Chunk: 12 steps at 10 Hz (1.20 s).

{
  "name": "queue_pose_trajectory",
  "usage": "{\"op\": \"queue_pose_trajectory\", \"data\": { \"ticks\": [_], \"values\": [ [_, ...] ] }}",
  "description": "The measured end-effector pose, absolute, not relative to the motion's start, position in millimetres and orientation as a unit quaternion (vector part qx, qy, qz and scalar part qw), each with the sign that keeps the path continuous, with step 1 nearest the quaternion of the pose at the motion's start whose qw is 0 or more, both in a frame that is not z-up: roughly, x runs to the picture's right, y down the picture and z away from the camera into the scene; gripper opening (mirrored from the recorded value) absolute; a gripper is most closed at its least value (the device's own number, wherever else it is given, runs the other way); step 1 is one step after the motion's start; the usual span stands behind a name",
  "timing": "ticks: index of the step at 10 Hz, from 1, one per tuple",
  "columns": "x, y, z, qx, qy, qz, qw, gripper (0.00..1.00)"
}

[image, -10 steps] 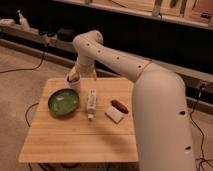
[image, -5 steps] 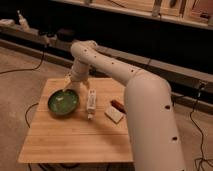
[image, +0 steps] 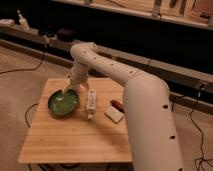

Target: Pick up the ceramic bowl

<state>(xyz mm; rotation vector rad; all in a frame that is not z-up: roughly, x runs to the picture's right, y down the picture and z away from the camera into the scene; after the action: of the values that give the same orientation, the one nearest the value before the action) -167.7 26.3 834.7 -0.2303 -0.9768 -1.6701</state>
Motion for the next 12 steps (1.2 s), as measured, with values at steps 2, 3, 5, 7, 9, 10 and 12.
{"op": "queue_pose_trajectory", "data": {
  "ticks": [2, 3, 5, 7, 9, 10, 12],
  "values": [
    [-182, 46, 849, -0.101, -0.430, -0.709, 0.550, 0.80],
    [-184, 52, 859, -0.103, -0.432, -0.708, 0.549, 0.80],
    [-185, 56, 877, -0.109, -0.428, -0.710, 0.549, 0.80],
    [-180, 61, 893, -0.120, -0.420, -0.709, 0.554, 0.80],
    [-177, 68, 905, -0.125, -0.417, -0.706, 0.559, 0.80],
    [-180, 74, 912, -0.125, -0.419, -0.704, 0.559, 0.77],
    [-187, 78, 917, -0.117, -0.422, -0.706, 0.557, 0.58]
  ]
}}
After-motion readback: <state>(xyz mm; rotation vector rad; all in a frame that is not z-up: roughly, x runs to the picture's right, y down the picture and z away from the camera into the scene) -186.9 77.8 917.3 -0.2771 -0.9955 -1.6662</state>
